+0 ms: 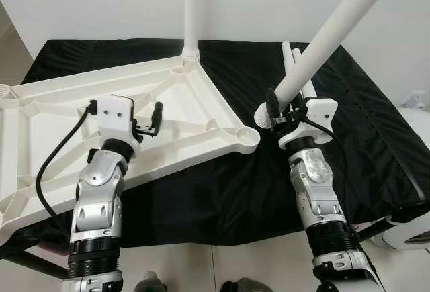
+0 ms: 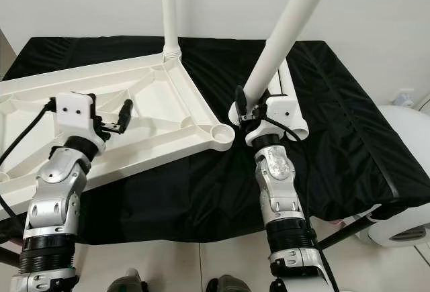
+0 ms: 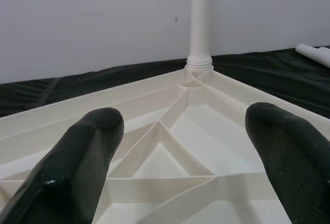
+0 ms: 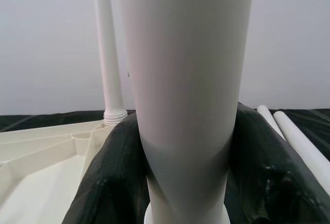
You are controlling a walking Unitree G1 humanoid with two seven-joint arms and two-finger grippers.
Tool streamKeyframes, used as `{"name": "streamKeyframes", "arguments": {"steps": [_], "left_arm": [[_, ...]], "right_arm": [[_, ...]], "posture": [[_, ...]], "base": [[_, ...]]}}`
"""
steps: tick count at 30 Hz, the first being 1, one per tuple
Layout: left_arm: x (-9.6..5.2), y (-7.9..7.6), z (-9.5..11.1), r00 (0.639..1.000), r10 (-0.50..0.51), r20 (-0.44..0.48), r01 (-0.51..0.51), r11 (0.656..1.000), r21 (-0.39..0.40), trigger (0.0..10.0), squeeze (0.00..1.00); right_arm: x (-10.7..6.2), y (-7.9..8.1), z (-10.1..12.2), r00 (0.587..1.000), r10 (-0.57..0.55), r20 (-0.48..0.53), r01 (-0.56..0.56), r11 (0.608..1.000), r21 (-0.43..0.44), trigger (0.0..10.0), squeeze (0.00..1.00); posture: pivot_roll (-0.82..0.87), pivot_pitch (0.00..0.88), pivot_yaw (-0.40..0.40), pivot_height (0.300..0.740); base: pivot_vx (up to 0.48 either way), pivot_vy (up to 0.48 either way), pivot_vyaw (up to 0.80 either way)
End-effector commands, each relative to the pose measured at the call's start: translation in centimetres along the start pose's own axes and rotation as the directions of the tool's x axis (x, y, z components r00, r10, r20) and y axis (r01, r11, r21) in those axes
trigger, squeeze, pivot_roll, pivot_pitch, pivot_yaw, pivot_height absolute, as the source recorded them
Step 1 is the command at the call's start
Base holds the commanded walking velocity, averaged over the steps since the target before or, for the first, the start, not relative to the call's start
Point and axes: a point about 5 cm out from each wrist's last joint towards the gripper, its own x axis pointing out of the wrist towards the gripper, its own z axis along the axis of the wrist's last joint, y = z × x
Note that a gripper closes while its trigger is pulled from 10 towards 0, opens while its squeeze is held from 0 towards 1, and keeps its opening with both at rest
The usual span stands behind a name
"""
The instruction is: Building children table
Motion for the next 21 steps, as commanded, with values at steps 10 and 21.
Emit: {"name": "streamKeyframes", "arguments": {"steps": [10, 21], "left_arm": [[0.7, -4.3, 1.0, 0.98, -0.193, 0.043, 0.189, 0.979, 0.075, 10.0, 0.0], [-1.1, -7.9, -0.3, 0.852, -0.523, -0.043, 0.524, 0.847, 0.09, 10.0, 0.0]], "right_arm": [[0.0, 0.4, -0.1, 0.999, 0.046, -0.028, -0.046, 0.999, -0.009, 10.0, 0.0], [0.5, -0.7, -0.4, 0.999, 0.023, -0.04, -0.024, 0.999, -0.03, 10.0, 0.0]], "posture": [[0.06, 0.0, -0.037, 0.74], [0.08, 0.0, -0.035, 0.74]], "base": [[0.0, 0.0, 0.0], [0.0, 0.0, 0.0]]}}
